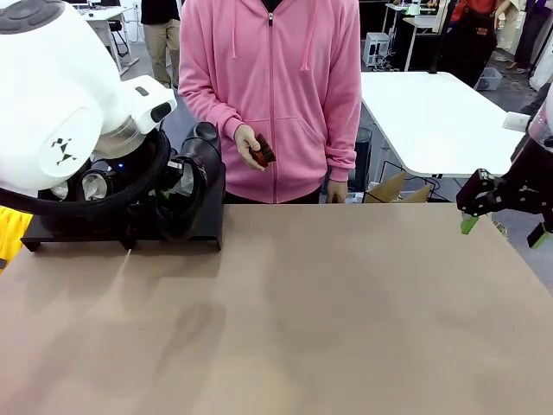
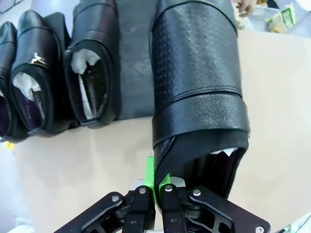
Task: Organize the shoes by placing them on the stand.
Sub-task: Place the Shoe from the middle of the table onto the Shoes Stand.
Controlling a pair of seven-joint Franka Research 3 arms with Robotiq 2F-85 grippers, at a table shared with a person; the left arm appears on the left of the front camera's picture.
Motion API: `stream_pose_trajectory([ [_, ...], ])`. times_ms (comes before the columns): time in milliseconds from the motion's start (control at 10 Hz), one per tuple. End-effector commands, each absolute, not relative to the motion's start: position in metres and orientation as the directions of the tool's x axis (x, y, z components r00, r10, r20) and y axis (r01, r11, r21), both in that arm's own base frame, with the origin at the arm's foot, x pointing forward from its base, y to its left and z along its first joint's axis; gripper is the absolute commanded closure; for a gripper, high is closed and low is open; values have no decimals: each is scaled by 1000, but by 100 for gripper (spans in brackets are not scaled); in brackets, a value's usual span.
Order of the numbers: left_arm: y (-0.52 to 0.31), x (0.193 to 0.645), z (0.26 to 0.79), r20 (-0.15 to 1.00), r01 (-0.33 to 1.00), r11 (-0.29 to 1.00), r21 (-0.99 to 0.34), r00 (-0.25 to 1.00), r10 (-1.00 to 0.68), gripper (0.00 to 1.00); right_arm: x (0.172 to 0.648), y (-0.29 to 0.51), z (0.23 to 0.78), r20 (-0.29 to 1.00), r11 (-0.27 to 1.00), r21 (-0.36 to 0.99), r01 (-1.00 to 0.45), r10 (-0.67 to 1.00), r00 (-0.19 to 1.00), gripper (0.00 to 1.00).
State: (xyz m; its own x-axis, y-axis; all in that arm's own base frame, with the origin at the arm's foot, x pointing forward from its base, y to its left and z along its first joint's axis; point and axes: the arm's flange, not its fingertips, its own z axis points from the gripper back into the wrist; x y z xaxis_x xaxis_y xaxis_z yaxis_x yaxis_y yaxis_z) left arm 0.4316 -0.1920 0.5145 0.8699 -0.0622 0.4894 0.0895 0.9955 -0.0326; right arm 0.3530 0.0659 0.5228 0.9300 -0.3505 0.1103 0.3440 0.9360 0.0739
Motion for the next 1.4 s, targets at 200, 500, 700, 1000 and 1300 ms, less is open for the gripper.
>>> stream_pose_trajectory([
  [200,-190,433,515,496,87,996,-10,866,-71,100,353,65,524,110,942,80,326,-333,936,0],
  [500,-187,477,504,553,140,989,-44,828,-92,100,353,65,524,110,942,80,326,-333,936,0],
  [700,-181,503,492,585,133,989,-66,808,-69,100,353,65,524,110,942,80,326,-333,936,0],
  [1000,-175,529,473,587,89,994,-57,809,-39,100,353,65,524,110,942,80,326,-333,936,0],
  [1300,-165,548,456,572,66,994,-84,820,-6,100,353,65,524,110,942,80,326,-333,936,0],
])
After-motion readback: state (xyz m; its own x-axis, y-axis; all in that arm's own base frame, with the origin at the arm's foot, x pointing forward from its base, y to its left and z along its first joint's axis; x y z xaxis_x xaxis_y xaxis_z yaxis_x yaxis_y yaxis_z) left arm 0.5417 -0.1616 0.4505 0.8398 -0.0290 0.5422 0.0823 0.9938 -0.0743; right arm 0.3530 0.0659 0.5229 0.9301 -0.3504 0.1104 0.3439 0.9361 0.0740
